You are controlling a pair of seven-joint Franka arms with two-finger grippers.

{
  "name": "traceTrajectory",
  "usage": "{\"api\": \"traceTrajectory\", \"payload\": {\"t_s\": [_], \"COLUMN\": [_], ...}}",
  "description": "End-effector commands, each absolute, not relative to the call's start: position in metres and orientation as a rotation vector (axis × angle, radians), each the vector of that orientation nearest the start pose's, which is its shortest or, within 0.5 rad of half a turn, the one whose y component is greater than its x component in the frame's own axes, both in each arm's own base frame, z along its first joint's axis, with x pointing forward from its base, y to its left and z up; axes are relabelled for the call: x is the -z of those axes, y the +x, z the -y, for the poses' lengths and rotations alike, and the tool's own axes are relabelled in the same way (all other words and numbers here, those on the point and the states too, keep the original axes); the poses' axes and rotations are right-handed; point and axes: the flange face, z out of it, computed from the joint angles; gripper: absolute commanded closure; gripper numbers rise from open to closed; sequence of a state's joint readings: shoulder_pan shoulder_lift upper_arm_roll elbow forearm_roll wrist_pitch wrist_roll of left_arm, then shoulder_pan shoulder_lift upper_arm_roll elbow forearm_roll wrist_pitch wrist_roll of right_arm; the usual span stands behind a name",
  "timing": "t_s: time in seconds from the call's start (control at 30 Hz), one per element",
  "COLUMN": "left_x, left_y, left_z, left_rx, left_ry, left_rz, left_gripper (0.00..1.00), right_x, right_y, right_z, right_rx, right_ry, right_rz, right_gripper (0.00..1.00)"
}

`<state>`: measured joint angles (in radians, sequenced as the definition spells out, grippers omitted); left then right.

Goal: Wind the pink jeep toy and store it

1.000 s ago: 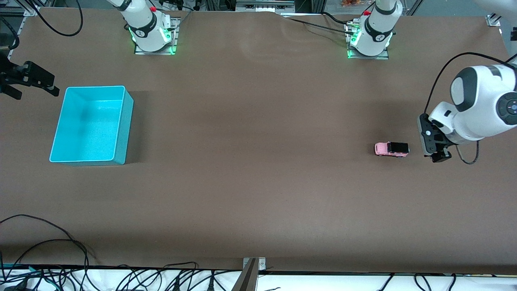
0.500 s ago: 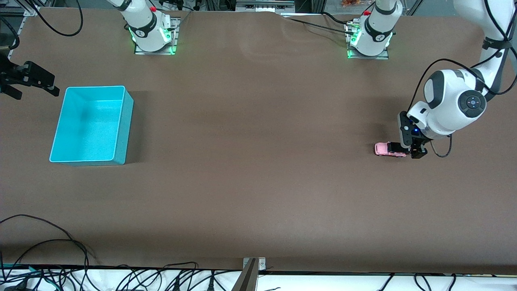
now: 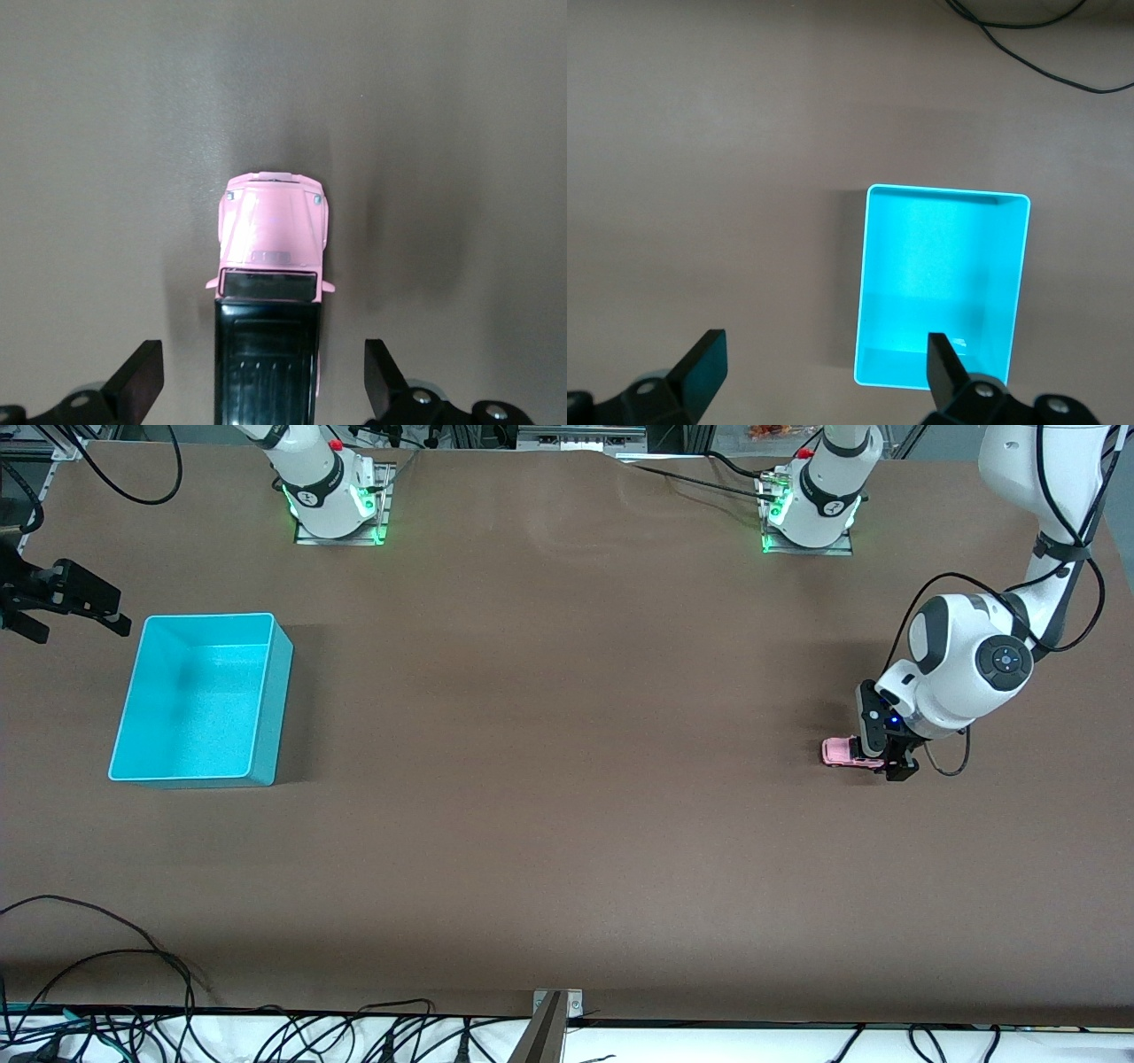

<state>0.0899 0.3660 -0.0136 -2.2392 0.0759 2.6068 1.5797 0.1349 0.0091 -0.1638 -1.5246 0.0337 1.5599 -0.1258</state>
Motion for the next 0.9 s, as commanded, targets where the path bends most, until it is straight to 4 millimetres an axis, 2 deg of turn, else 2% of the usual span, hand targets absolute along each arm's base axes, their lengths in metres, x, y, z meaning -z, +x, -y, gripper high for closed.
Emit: {"api": "traceTrajectory", "payload": {"t_s": [0.0,0.1,0.2,0.27,0.3,0.37,0.43,0.5,0.87], "left_x": [-0.1981,-0.1956,-0.1960,-0.1958,-0.1938,-0.1893,-0.1890,-0.1890,-0.1898], "left_y": [0.5452,0.5454,0.5458,0.5472,0.5474,0.5466,0.5471,0.5471,0.5476], "left_z": [-0.0428,-0.0419,-0.0419,-0.0404,-0.0379,-0.0386,-0.0378,-0.0378,-0.0430], "left_rx": [-0.036,-0.037,-0.032,-0.033,-0.035,-0.042,-0.042,-0.042,-0.043], "left_ry": [-2.164,-2.141,-2.112,-2.104,-2.102,-2.108,-2.106,-2.106,-2.113], "left_rz": [-2.225,-2.250,-2.274,-2.280,-2.286,-2.289,-2.290,-2.290,-2.284], "left_gripper": [0.03,0.18,0.51,0.55,0.61,0.78,0.90,0.93,0.91], "right_x": [-0.6453,-0.6453,-0.6453,-0.6453,-0.6453,-0.6453,-0.6453,-0.6453,-0.6452], "right_y": [0.5568,0.5568,0.5568,0.5568,0.5568,0.5568,0.5568,0.5568,0.5567], "right_z": [0.0097,0.0097,0.0097,0.0097,0.0097,0.0097,0.0097,0.0097,0.0097], "right_rx": [0.039,0.039,0.039,0.039,0.039,0.039,0.039,0.039,0.037], "right_ry": [-3.113,-3.113,-3.113,-3.113,-3.113,-3.113,-3.113,-3.113,-3.113], "right_rz": [0.148,0.148,0.148,0.148,0.148,0.148,0.148,0.148,0.148], "right_gripper": [0.00,0.00,0.00,0.00,0.00,0.00,0.00,0.00,0.00]}}
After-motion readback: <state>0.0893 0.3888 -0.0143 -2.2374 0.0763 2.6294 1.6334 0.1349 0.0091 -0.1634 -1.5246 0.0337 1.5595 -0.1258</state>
